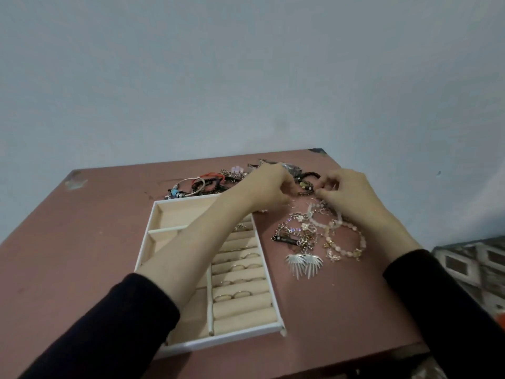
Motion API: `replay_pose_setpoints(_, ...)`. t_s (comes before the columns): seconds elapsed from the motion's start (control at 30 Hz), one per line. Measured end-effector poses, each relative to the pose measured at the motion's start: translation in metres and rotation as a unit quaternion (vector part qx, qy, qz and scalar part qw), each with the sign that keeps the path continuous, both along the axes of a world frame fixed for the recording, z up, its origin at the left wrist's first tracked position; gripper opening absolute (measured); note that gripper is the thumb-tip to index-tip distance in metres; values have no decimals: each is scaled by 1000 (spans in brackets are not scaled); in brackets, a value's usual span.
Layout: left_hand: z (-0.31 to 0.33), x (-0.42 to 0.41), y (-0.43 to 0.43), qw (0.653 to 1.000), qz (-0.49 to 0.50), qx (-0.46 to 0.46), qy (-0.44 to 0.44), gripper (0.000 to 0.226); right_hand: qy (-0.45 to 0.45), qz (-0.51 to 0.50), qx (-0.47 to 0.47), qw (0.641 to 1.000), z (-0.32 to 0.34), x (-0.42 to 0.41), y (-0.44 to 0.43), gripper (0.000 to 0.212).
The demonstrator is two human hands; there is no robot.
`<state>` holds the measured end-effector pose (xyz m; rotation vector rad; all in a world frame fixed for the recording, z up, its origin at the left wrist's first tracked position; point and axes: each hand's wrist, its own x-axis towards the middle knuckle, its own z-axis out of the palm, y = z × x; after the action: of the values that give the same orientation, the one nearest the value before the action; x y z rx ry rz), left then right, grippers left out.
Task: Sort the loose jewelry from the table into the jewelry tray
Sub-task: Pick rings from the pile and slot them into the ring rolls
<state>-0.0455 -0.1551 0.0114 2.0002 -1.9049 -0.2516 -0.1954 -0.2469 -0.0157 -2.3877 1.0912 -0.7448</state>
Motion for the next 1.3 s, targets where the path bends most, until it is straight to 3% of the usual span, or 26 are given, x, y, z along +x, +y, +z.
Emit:
replay_pose_setpoints(0.3,-10,0,-19,998,10,49,26,19,-42,-2,-16,999,2,0,0,12)
replay_pose_setpoints(0.53,-6,-1,-23,995,7,79,54,13,-20,8,-20,1000,0,1,0,9)
replay_pose_setpoints(0.6,-6,0,-23,995,9,71,67,12,-7,8,-20,1000,0,1,0,7)
replay_pose_setpoints(0.8,-11,0,-19,996,15,28,86,15,44,-23,6,999,0,2,1,32)
replay_pose_setpoints(1.1,-15,3,-14,995,23,7,92,15,76,-20,58,995,4,9,8,15)
replay_pose_setpoints(1.3,-15,10,-7,991,47,5,129,15,71,-14,73,995,5,9,11,23)
